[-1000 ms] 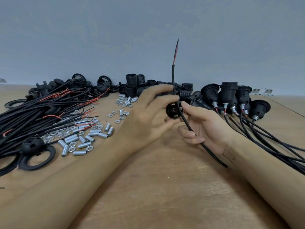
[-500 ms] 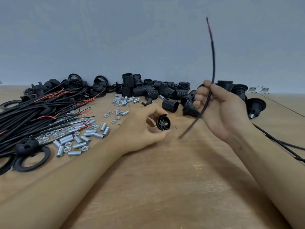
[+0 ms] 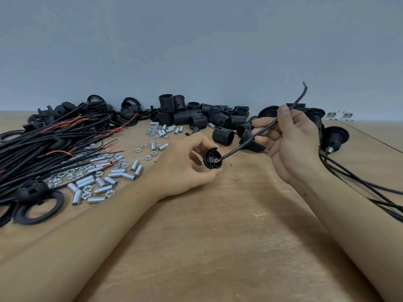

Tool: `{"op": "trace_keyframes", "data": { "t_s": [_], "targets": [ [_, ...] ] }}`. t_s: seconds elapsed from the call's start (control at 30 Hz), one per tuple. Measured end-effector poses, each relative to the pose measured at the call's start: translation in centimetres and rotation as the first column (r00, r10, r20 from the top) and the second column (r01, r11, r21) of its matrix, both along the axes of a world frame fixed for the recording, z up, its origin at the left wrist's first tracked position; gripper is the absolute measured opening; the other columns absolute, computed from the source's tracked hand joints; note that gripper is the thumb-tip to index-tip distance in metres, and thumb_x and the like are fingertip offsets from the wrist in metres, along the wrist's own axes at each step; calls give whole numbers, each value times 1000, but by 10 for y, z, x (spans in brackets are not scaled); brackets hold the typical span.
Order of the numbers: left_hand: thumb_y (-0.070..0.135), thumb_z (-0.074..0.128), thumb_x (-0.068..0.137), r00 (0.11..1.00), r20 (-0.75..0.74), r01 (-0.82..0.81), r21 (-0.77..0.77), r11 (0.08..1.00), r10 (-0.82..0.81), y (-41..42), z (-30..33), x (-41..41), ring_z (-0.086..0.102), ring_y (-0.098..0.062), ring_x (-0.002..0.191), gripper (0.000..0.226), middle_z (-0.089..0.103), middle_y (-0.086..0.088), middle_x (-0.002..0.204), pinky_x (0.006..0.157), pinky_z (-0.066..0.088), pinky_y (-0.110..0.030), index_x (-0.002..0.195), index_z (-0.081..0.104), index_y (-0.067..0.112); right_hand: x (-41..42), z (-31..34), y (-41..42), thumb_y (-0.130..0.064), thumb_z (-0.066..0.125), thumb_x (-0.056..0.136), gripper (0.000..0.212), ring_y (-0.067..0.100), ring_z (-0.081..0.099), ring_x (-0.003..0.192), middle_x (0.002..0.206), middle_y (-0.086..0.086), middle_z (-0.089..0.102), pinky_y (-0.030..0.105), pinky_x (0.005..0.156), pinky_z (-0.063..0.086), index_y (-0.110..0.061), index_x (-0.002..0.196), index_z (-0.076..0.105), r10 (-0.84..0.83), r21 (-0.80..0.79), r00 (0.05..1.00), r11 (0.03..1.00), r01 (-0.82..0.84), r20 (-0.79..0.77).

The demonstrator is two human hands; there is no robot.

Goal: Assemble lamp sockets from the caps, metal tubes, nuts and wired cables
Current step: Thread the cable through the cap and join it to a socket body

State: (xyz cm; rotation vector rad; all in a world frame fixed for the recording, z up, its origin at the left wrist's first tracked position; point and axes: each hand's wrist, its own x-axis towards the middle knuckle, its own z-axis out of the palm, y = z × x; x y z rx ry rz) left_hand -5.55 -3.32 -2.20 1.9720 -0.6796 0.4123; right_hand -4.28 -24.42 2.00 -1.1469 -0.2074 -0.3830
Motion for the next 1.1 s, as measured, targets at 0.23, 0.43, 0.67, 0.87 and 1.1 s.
{"op": "trace_keyframes", "data": {
  "t_s": [0.23,0.43,0.67,0.87,1.1],
  "targets": [
    [17,86,72,1000,11,17,6,1000,-17,-2,0,-1,69,-22,83,33,72,6,89,74,57,-44,99,67,16,-1,-4,4,-21,43,105,14,23,72,62,72,9,73,23,54,55,-7,103,43,-44,-61,999,997,44,10],
    [23,88,74,999,-42,-13,7,1000,13,0,-1,0,70,-18,81,29,73,9,86,74,58,-42,95,68,22,-13,-3,10,-16,58,99,13,31,73,69,77,13,74,29,55,58,-10,90,51,-5,-222,993,975,32,121],
    [48,71,81,991,117,-71,55,996,64,-4,3,-5,57,-5,61,43,62,18,85,56,39,-9,120,67,30,-11,-10,10,-26,70,84,22,26,73,85,87,12,75,27,59,56,-5,85,65,167,-298,983,937,-182,-78],
    [40,80,77,965,246,-115,85,990,91,-11,8,-8,41,-4,50,49,55,26,65,56,32,-12,121,70,21,-12,-18,17,-31,72,79,45,30,69,84,103,18,70,40,71,59,-2,111,61,478,-166,809,817,-552,-342],
    [55,61,88,984,71,-175,186,967,165,-6,9,-5,44,-10,54,30,48,7,53,54,33,-19,93,55,26,-10,-13,20,-14,75,73,55,23,70,74,90,16,74,28,62,56,-2,120,51,403,-107,864,886,-451,-303]
  ]
}}
